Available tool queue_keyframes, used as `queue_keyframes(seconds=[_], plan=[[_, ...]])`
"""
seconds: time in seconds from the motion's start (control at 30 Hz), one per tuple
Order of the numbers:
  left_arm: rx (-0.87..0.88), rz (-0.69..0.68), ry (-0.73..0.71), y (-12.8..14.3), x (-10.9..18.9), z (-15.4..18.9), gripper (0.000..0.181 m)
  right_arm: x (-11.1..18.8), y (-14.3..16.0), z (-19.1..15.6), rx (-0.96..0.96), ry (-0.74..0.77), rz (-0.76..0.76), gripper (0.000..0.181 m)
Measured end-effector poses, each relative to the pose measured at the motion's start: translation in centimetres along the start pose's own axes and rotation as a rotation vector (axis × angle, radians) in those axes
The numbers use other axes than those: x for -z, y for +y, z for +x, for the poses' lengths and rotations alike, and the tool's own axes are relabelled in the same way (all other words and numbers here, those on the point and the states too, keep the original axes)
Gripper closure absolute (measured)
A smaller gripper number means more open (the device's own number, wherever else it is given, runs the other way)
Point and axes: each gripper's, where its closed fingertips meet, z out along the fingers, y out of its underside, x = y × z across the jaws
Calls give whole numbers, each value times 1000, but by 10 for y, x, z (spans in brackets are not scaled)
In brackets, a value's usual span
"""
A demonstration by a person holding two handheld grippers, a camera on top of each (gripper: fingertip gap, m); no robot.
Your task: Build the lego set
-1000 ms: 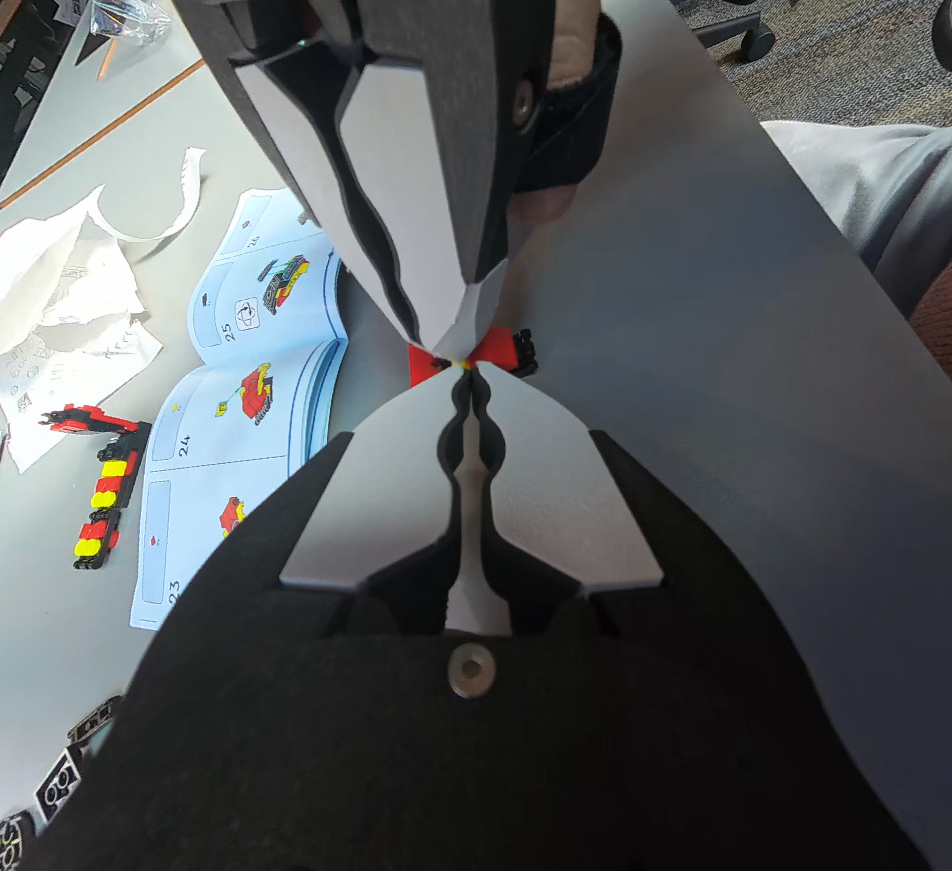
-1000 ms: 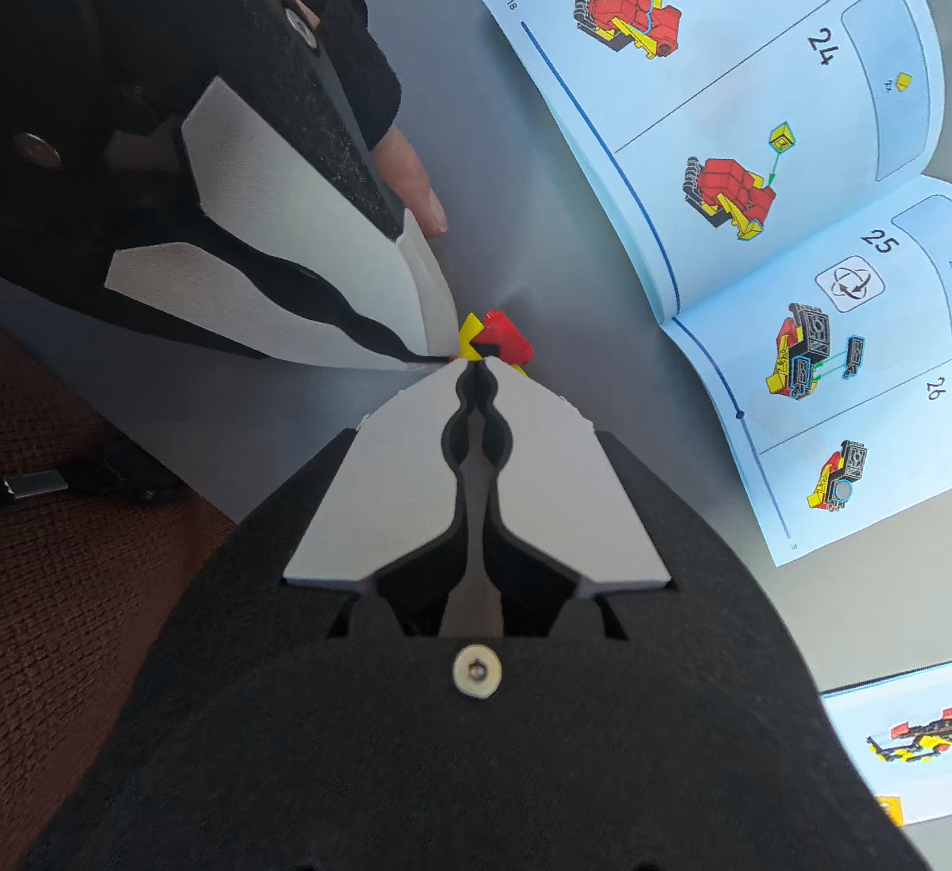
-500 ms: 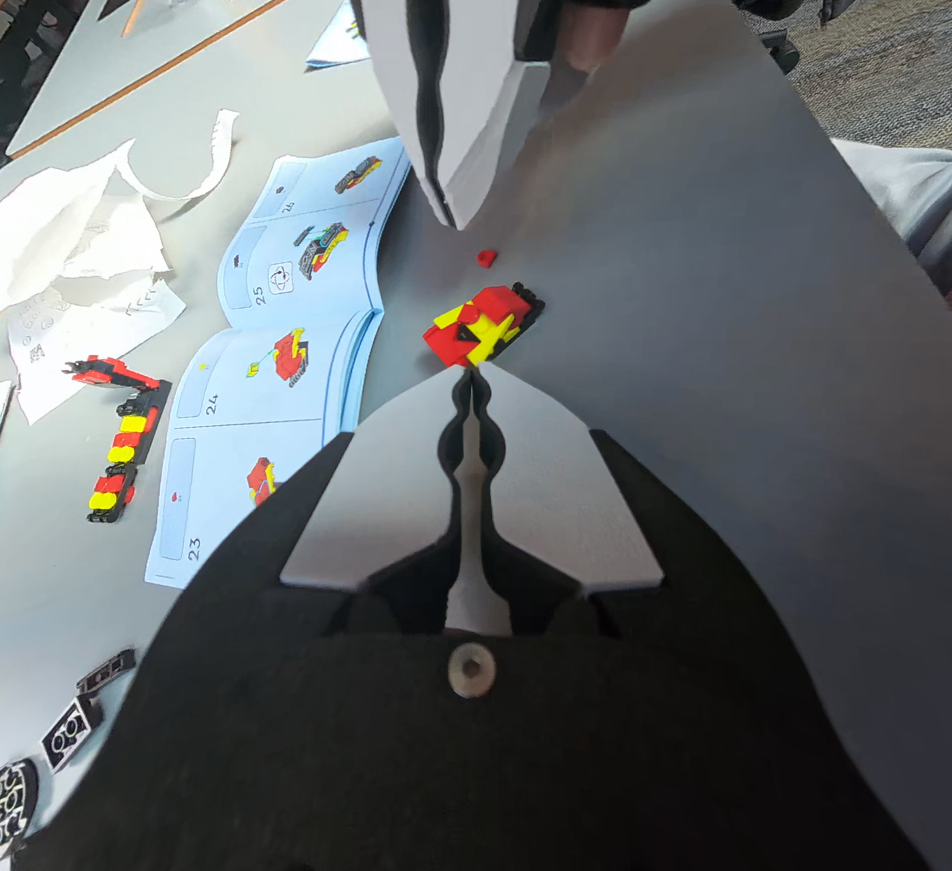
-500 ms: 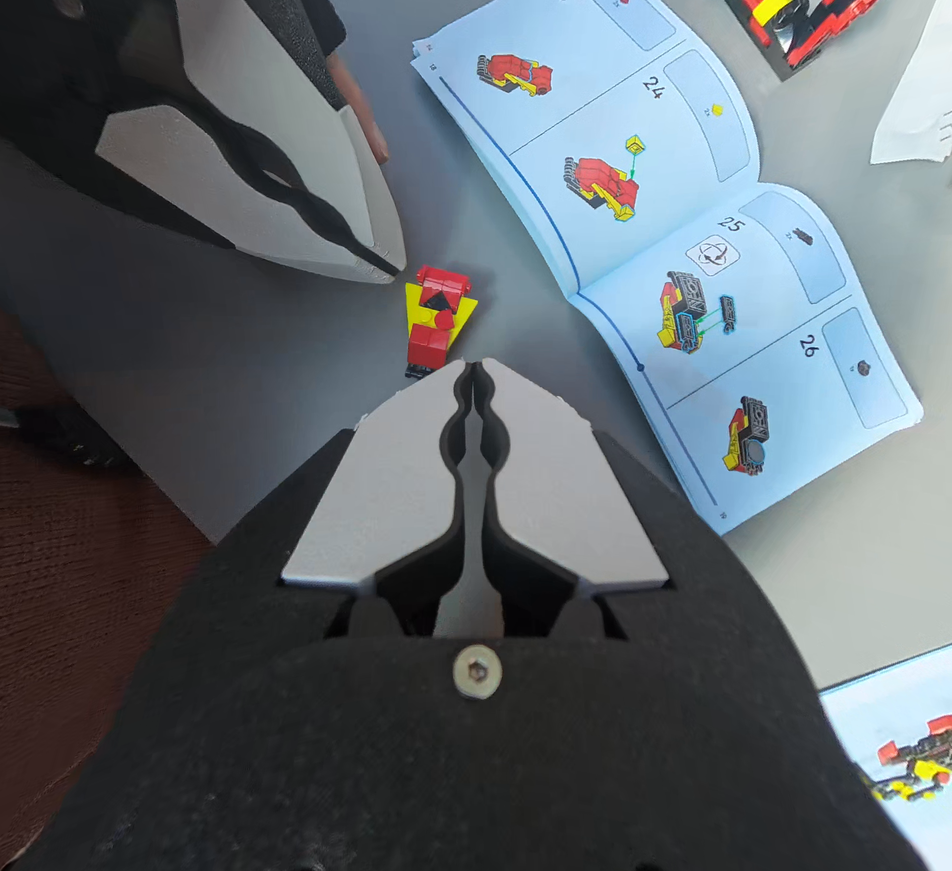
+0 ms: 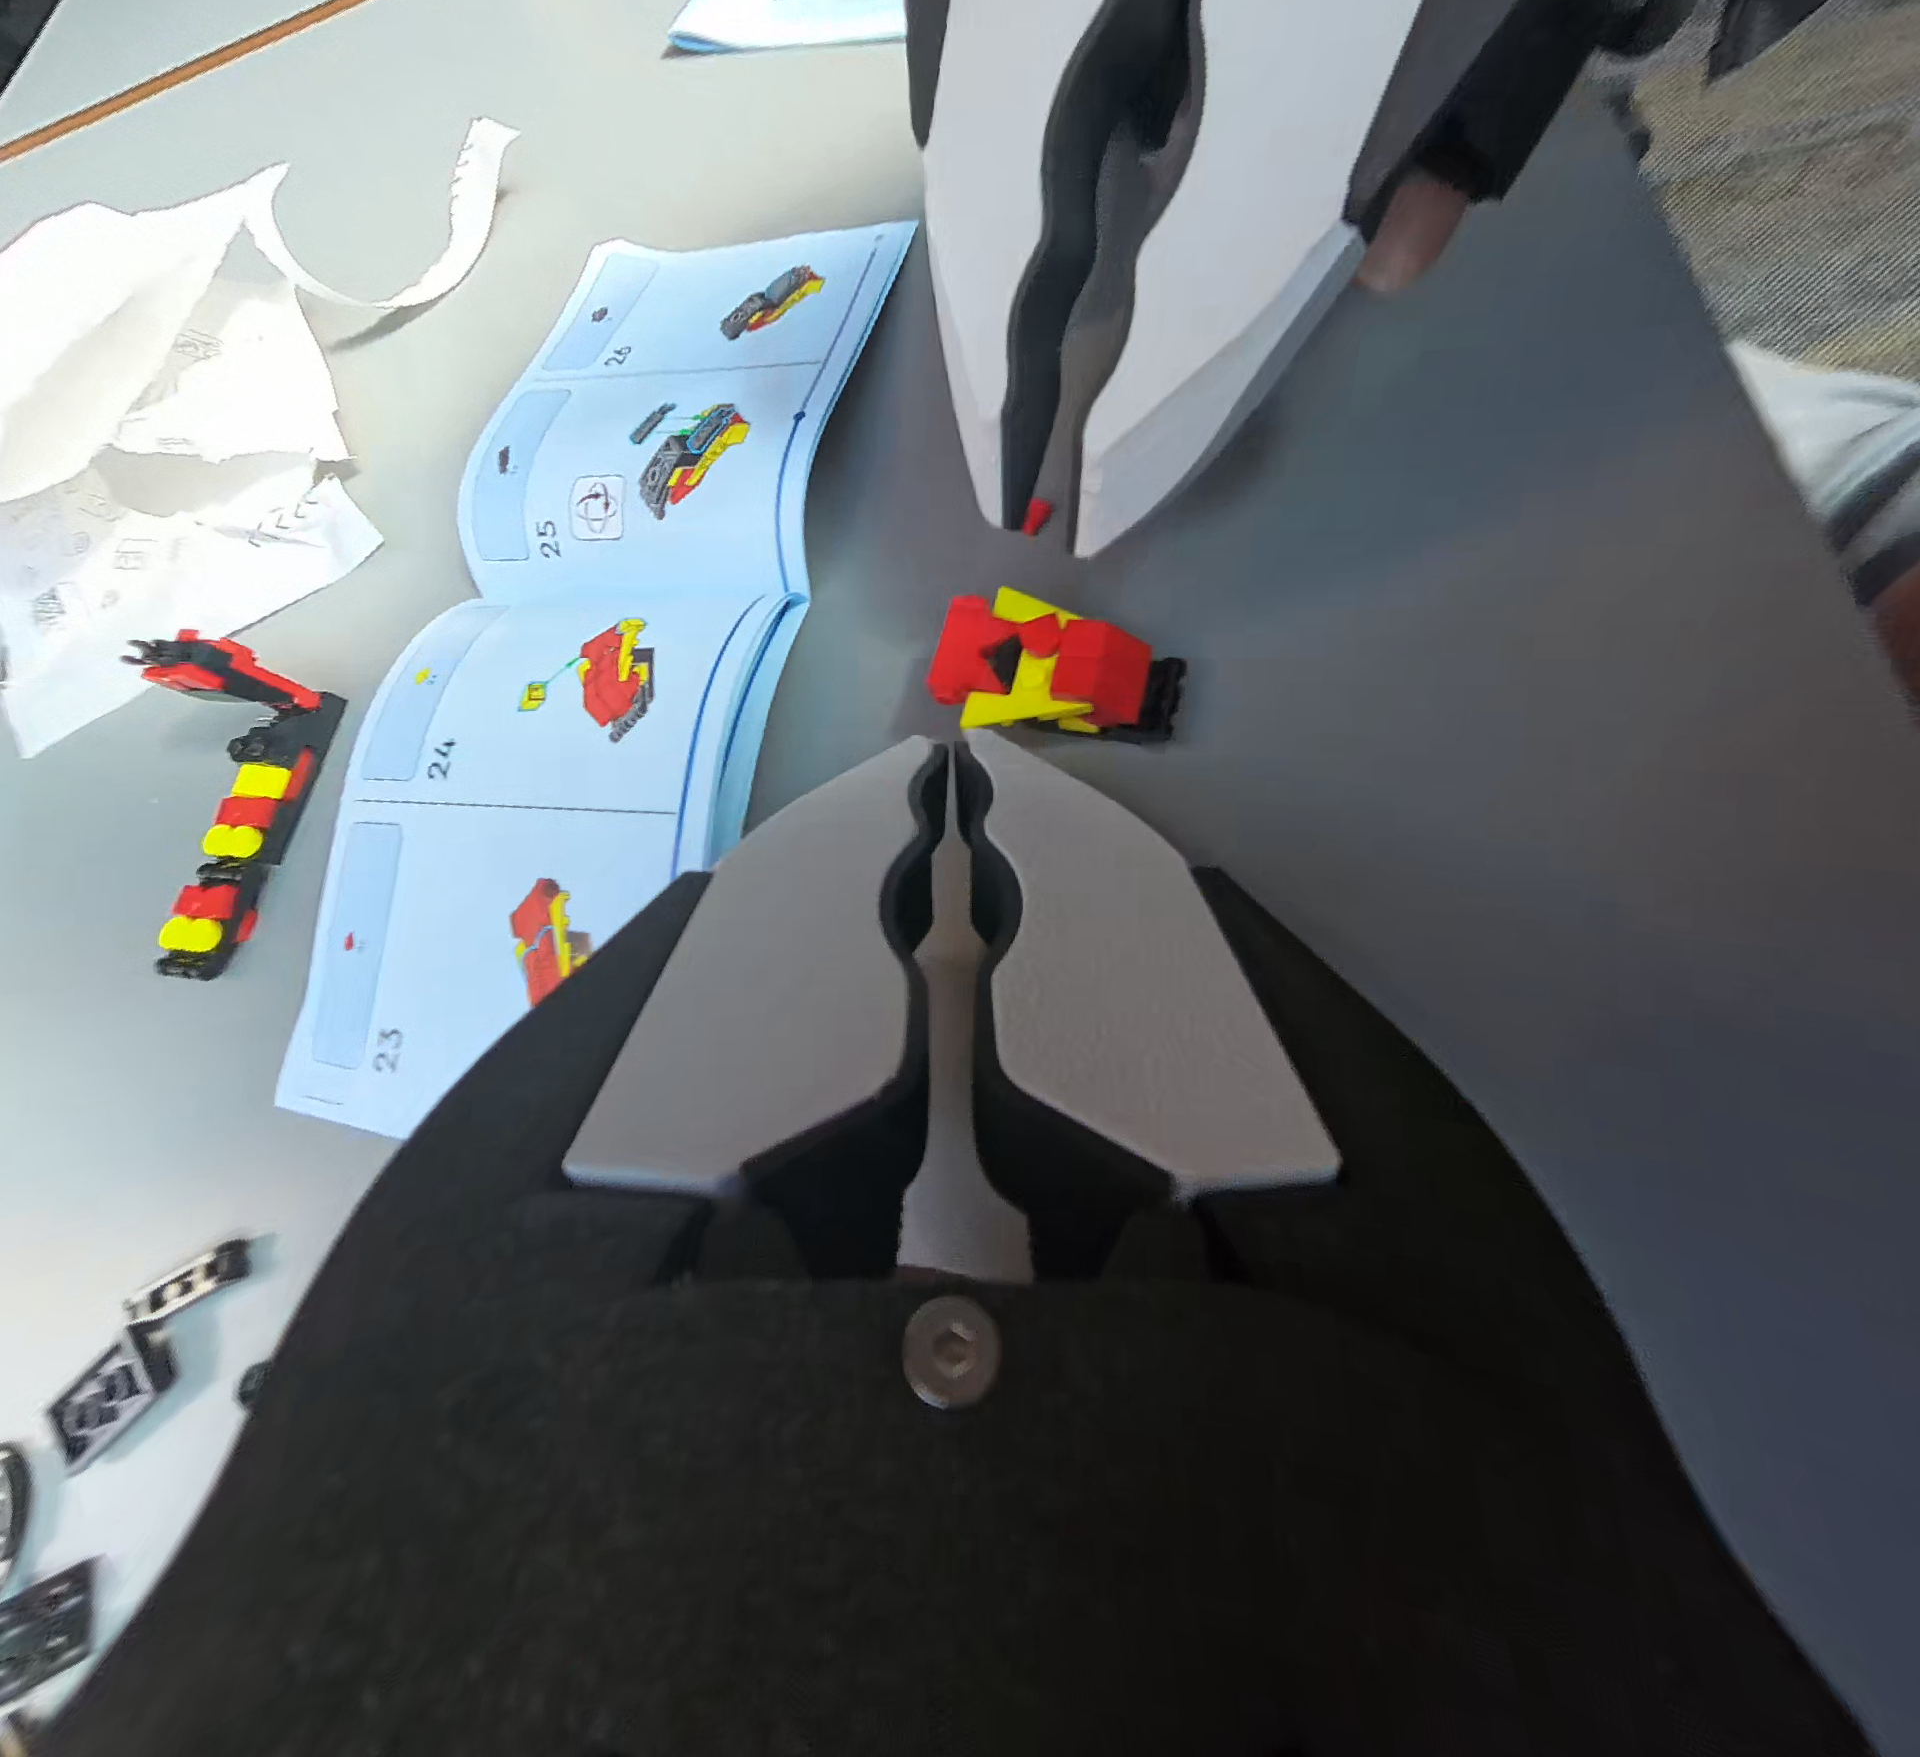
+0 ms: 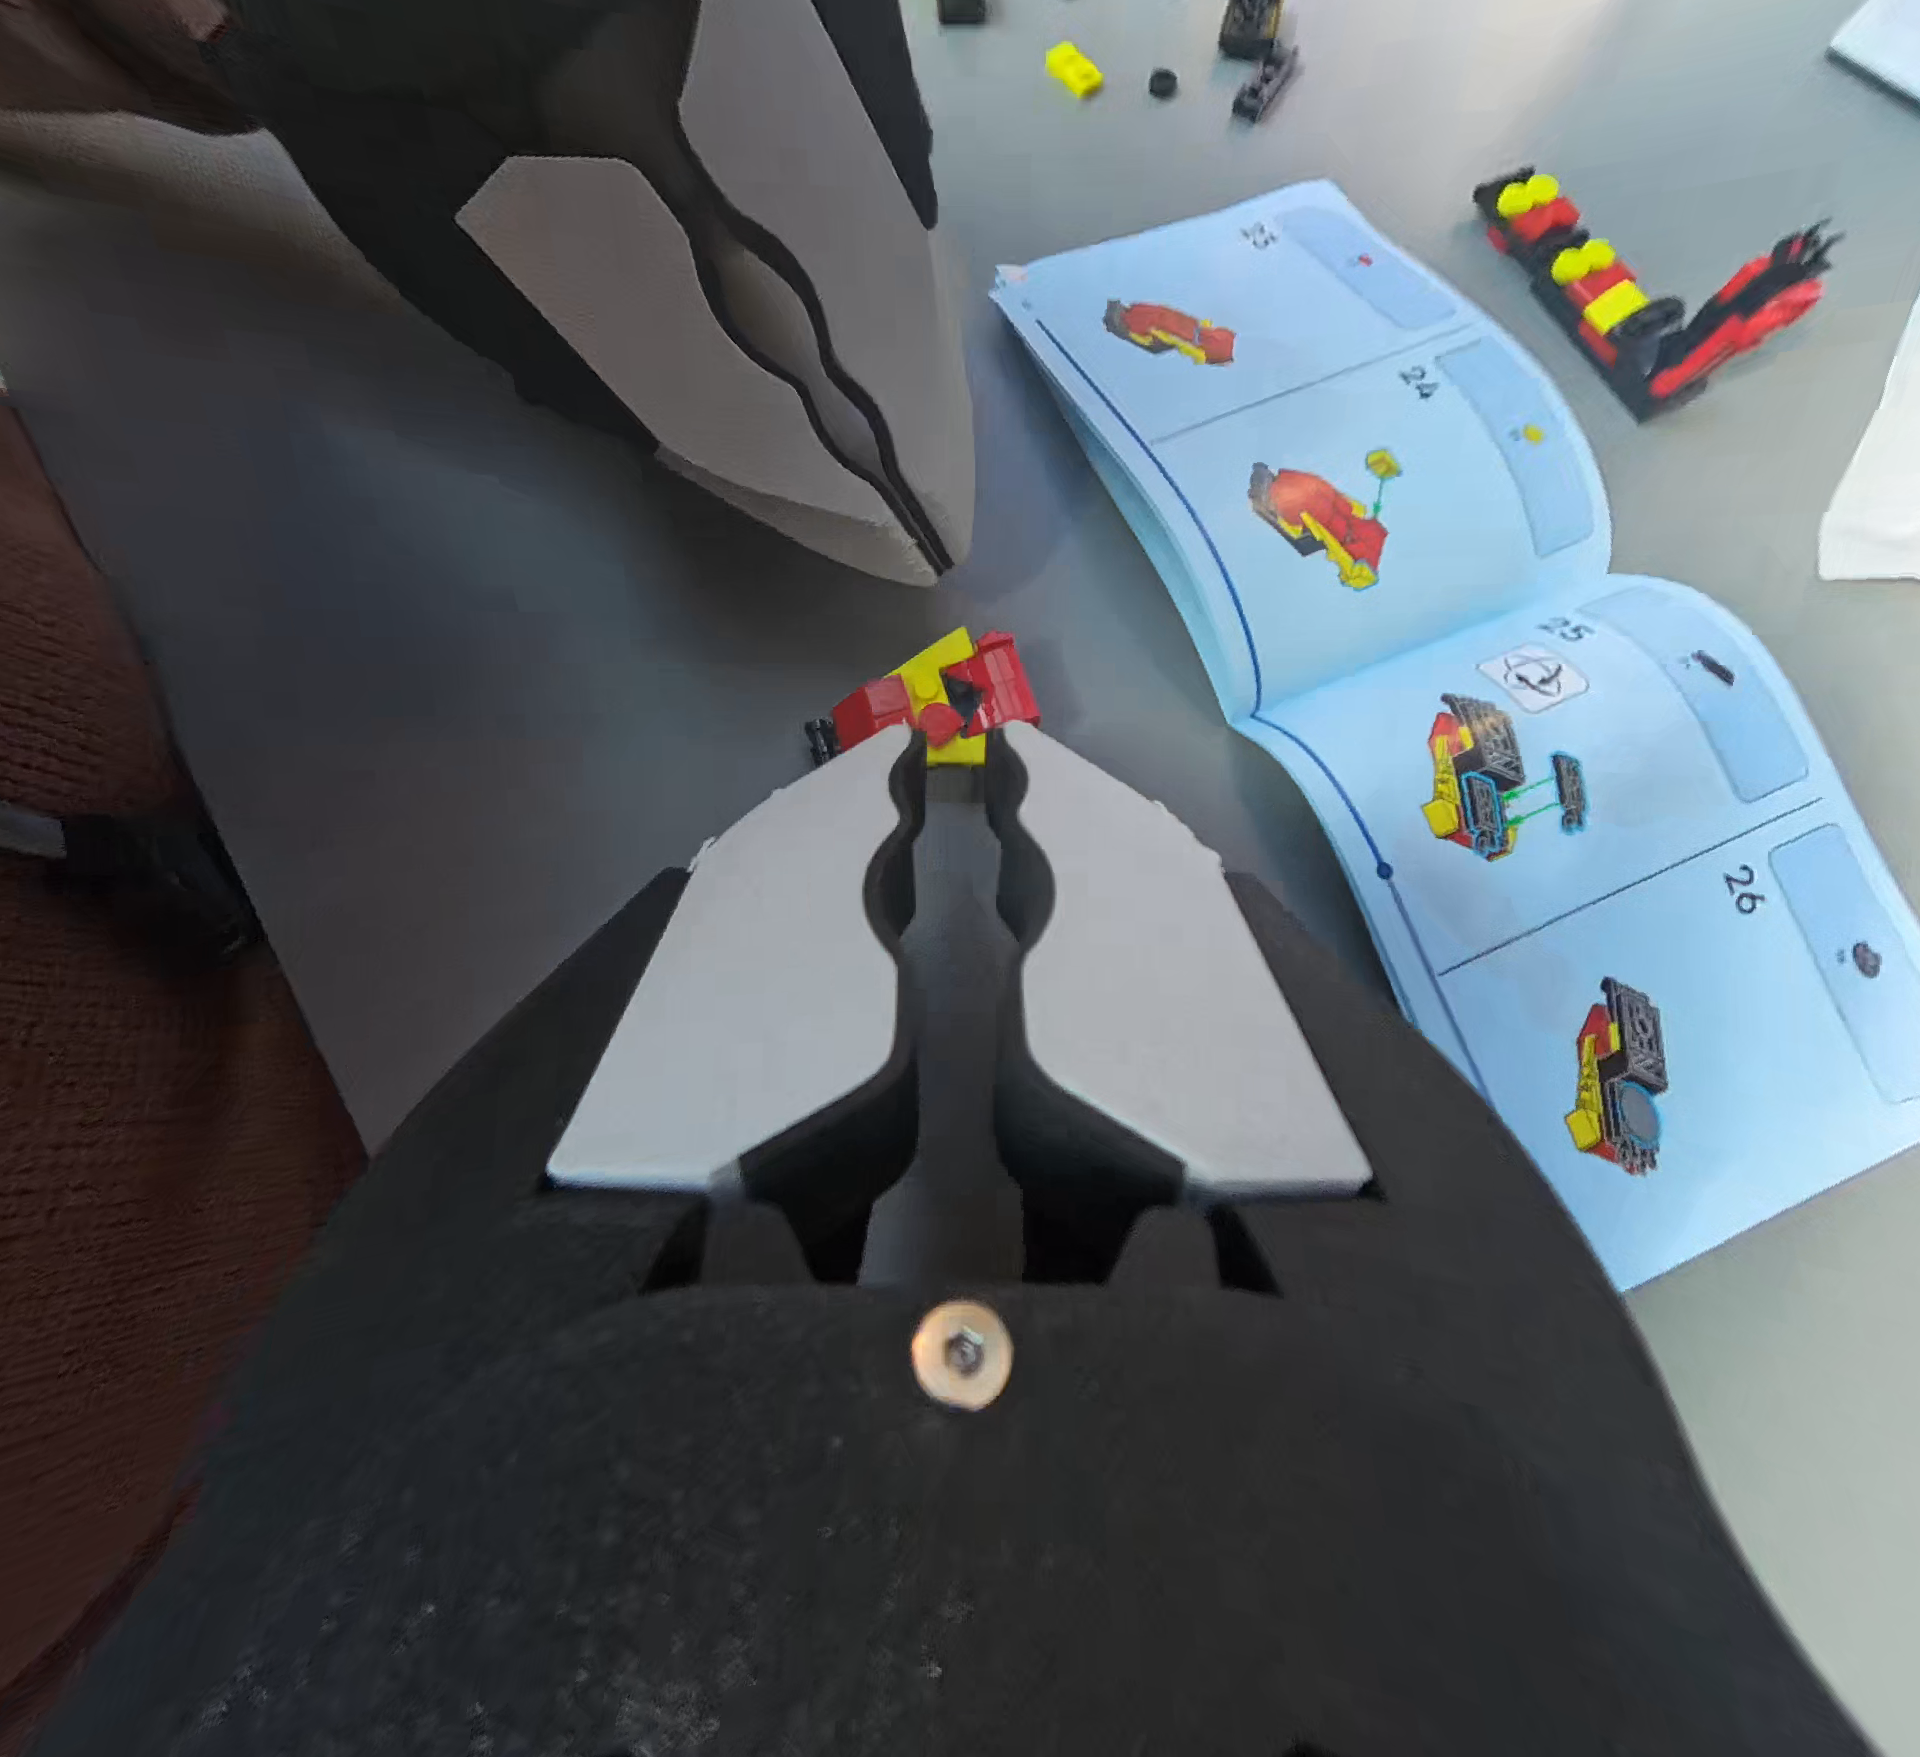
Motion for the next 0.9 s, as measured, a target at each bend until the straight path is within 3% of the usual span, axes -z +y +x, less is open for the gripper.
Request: queue_keyframes(seconds=[0.03,0.1,0.37,0.43,0.6,0.9], plan=[[42,33,22,-5,3,4,177,1,-4,-5,59,-27,48,168],[81,54,16,-10,3,5,157,0,-1,-7,169,-39,66,160],[30,-35,140,-5,-11,15,107,-11,6,-7,314,-196,80,159],[1,-40,198,-6,-16,18,107,-12,4,-7,333,-211,85,160],[-27,-55,301,-6,-22,23,132,-14,6,-9,318,-271,57,164],[-17,-52,384,-7,-24,22,133,-14,6,-6,325,-310,43,162]])
